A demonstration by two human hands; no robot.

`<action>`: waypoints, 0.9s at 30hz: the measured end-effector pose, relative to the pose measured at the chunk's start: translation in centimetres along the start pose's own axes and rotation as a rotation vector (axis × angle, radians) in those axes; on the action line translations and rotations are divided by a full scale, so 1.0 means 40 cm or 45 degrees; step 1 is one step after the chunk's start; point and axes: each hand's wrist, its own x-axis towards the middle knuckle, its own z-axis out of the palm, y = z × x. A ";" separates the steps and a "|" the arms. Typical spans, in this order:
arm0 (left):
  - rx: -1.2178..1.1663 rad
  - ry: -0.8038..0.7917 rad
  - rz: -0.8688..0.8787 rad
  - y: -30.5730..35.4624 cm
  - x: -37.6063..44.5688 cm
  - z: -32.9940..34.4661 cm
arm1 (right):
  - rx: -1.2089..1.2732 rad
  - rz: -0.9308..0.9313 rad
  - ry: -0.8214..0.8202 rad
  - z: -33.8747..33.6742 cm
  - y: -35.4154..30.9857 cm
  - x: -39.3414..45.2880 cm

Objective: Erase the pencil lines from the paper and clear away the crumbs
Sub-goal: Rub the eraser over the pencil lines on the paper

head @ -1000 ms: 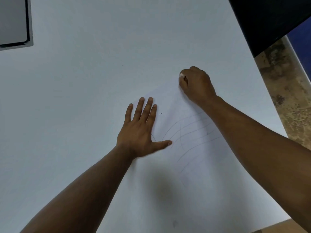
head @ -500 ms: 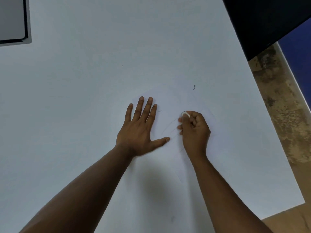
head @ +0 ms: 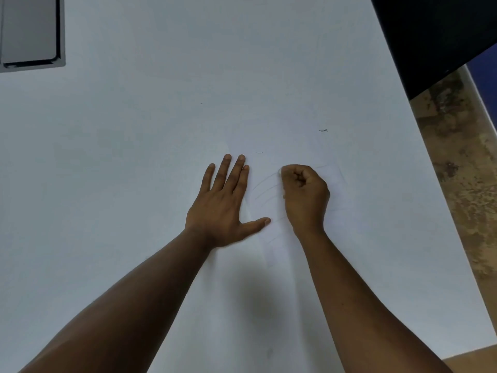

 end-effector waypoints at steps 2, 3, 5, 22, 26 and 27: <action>0.004 0.002 -0.001 0.001 0.000 0.000 | -0.228 -0.255 -0.106 -0.006 -0.005 -0.002; 0.006 0.005 -0.001 0.001 0.000 0.001 | -0.314 -0.397 -0.160 -0.004 -0.004 -0.005; -0.007 0.024 0.004 0.000 0.001 0.003 | -0.420 -0.623 -0.288 0.007 -0.001 -0.016; 0.016 0.014 -0.017 0.003 0.003 0.007 | -0.474 -0.753 -0.299 -0.008 -0.033 0.039; -0.008 0.040 -0.028 0.003 0.003 0.007 | -0.493 -0.784 -0.543 -0.005 -0.030 0.042; -0.017 0.054 -0.030 0.002 0.002 0.008 | -0.495 -0.778 -0.597 -0.006 -0.029 0.045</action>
